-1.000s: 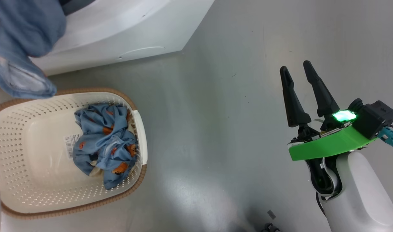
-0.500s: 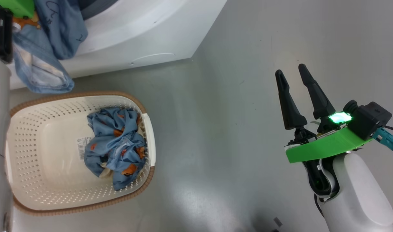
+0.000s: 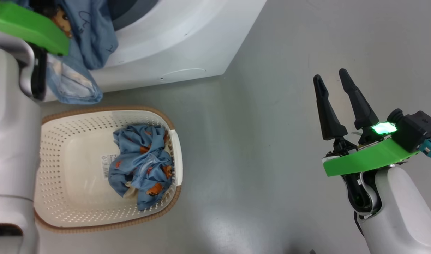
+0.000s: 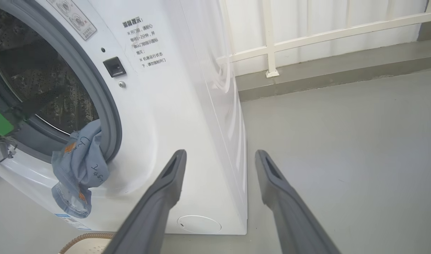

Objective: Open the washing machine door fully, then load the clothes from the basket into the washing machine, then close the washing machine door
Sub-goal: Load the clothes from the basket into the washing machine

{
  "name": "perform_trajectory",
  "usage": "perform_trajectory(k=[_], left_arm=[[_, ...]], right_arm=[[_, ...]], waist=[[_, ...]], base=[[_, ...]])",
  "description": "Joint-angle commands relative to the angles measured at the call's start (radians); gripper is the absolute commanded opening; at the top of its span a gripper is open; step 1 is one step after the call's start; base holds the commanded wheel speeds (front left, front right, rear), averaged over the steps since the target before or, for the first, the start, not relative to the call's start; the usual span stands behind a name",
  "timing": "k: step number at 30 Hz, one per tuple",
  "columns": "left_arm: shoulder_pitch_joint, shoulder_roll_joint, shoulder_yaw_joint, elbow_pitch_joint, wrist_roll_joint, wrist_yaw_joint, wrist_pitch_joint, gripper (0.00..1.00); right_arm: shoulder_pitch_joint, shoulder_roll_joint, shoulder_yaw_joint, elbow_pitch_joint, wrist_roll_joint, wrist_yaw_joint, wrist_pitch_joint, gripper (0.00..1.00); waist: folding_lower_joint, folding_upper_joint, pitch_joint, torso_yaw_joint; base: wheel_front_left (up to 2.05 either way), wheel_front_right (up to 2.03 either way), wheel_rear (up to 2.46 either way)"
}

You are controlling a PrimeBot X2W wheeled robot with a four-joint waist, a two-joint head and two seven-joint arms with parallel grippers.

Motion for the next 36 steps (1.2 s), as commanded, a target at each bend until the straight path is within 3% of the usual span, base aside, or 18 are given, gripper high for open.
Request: perform_trajectory(k=[1,36], left_arm=[[0.018,0.034,0.016,-0.039,0.014,0.004,-0.005,1.0],[0.728,-0.009,0.181,-0.599,0.036,0.029,-0.005,1.0]], right_arm=[[0.025,-0.005,0.014,-0.02,-0.003,0.002,-0.005,1.0],[0.103,-0.042,-0.031,-0.022,-0.003,0.002,-0.005,1.0]], waist=[[0.0,0.0,-0.011,0.013],[0.0,0.0,-0.178,0.1]], base=[[0.0,0.0,0.0],[0.0,0.0,0.0]])
